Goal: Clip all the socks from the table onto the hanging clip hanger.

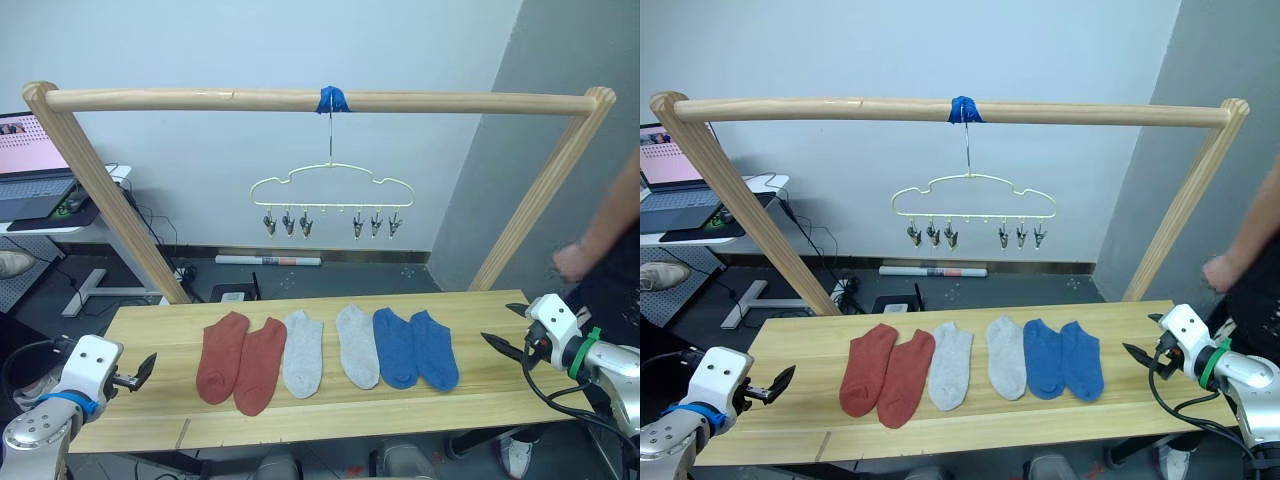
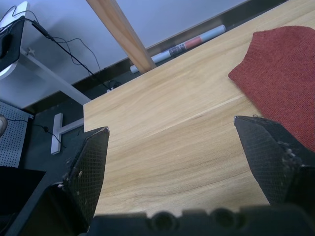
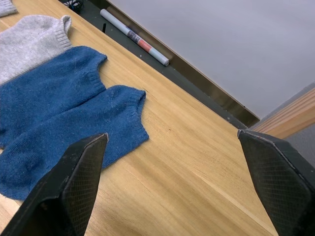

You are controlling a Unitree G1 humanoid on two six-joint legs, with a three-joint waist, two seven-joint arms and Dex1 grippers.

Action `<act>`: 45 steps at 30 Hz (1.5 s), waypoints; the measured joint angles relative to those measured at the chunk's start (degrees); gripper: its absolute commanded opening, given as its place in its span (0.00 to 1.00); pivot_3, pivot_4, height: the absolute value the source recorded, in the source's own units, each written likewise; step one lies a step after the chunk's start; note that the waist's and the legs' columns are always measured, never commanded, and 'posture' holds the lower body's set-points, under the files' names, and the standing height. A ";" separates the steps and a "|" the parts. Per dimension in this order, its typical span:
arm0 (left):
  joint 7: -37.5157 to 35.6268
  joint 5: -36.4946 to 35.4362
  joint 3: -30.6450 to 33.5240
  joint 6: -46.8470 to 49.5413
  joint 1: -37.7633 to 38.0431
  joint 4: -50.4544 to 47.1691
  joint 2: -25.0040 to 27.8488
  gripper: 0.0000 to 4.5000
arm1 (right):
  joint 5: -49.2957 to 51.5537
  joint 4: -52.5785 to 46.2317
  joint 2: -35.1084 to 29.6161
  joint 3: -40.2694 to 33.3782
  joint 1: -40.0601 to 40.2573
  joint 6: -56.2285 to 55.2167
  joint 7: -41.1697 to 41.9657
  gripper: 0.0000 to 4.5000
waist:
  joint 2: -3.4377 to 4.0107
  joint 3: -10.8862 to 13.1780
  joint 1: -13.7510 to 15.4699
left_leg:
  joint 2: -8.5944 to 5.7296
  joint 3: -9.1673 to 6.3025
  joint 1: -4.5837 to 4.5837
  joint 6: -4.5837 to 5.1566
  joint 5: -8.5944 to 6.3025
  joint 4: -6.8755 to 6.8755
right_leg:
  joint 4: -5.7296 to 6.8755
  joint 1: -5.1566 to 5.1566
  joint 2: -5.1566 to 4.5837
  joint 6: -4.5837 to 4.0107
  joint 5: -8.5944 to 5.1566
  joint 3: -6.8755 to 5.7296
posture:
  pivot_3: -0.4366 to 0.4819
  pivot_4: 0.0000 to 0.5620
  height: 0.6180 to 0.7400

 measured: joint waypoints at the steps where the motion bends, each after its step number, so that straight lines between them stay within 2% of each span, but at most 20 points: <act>1: 0.00 0.00 0.00 0.00 0.00 0.00 0.00 1.00 | 0.00 0.00 0.00 0.00 0.00 0.00 0.00 0.99 | 0.00 0.00 0.00 | 0.00 0.00 0.00 0.00 0.00 0.00 | 0.00 0.00 0.00 0.00 0.00 0.00 | 0.47 0.00 1.00; 13: 1.06 -0.75 2.56 -5.91 -1.48 3.55 -0.27 1.00 | -0.40 3.93 0.03 0.00 -0.47 -5.22 0.27 0.99 | -0.02 -0.05 0.00 | 0.00 0.05 0.01 0.01 0.01 0.01 | 0.07 0.09 0.02 0.00 0.00 0.04 | 0.46 0.00 1.00; 19: 0.19 -2.95 3.55 -6.53 -0.92 1.75 -2.12 1.00 | -0.16 2.26 0.21 -0.01 0.64 -5.48 0.13 0.99 | -0.01 0.02 0.01 | 0.01 0.06 0.01 0.01 0.01 0.03 | 0.09 0.07 0.01 0.00 0.00 0.06 | 0.44 0.05 1.00; 22: 0.23 -3.85 3.52 -5.99 -0.60 -0.88 -3.72 1.00 | 0.25 -0.38 0.29 -0.30 1.96 -4.95 -0.08 0.99 | -0.03 0.20 0.01 | 0.03 0.06 0.03 0.01 0.01 0.04 | 0.10 0.07 0.02 0.00 0.00 0.07 | 0.42 0.12 1.00; 28: 1.21 -6.12 2.05 0.04 -0.75 -10.60 -7.90 1.00 | 2.45 -11.02 0.35 -1.13 7.27 -0.20 -0.57 0.99 | 0.04 2.00 0.10 | 0.31 0.30 0.07 0.01 0.01 0.12 | 0.17 0.05 0.11 -0.01 0.00 0.11 | 0.39 0.22 1.00; 34: 2.80 -6.93 0.76 4.56 -4.17 -16.89 -9.56 1.00 | 5.71 -25.56 0.78 -1.28 9.91 7.60 -1.68 0.99 | 0.13 4.05 0.00 | 0.50 0.41 -0.09 0.00 0.01 0.14 | 0.23 0.06 0.25 -0.02 0.00 0.10 | 0.36 0.28 1.00; 38: 5.33 -7.96 -0.14 7.87 -9.47 -19.74 -12.43 1.00 | 9.22 -36.41 2.61 -0.65 6.47 14.73 -4.42 0.99 | -0.05 5.24 -0.11 | 0.51 0.39 -0.18 0.01 0.01 0.14 | 0.22 0.04 0.28 -0.01 0.01 0.10 | 0.35 0.31 1.00; 45: 6.35 -10.54 -4.67 13.10 -17.46 -24.14 -15.45 1.00 | 13.87 -49.58 6.97 4.30 -5.80 24.58 -9.15 0.99 | -0.43 6.76 -0.34 | 0.53 0.31 -0.49 0.01 0.01 0.16 | 0.17 -0.10 0.39 0.01 0.03 0.10 | 0.31 0.35 1.00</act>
